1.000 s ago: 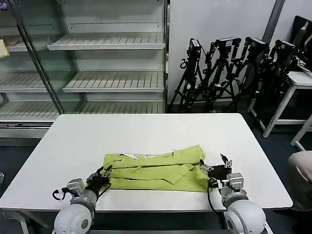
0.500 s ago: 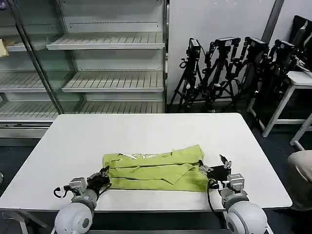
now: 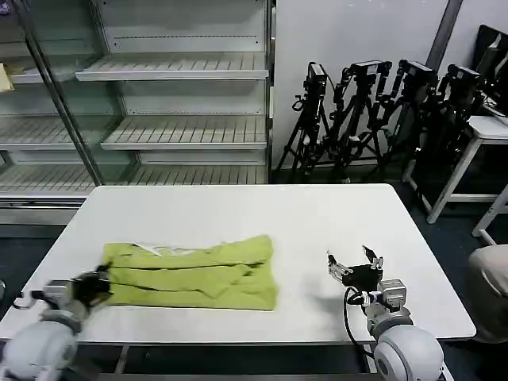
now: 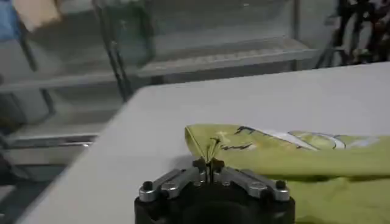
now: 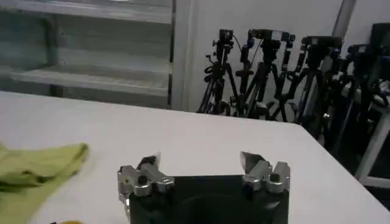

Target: Fold and organize the clothes.

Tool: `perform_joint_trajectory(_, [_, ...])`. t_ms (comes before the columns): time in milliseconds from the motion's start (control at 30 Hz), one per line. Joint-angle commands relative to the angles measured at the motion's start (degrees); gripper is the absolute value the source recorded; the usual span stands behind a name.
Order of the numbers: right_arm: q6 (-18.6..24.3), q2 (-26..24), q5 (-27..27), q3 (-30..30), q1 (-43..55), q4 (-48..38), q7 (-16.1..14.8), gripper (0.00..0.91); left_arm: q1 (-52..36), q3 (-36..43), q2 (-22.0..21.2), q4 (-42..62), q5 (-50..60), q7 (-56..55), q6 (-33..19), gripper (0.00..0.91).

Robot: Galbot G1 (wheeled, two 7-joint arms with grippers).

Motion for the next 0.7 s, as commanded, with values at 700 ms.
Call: perform_joint_trajectory(700, [0.1,1.3,-2.9,2.2,-1.8,1.1,-0.5,0.907,-5.8,27.6,-10.2,-14.3,-1.0,-4.3,0.5,0.010])
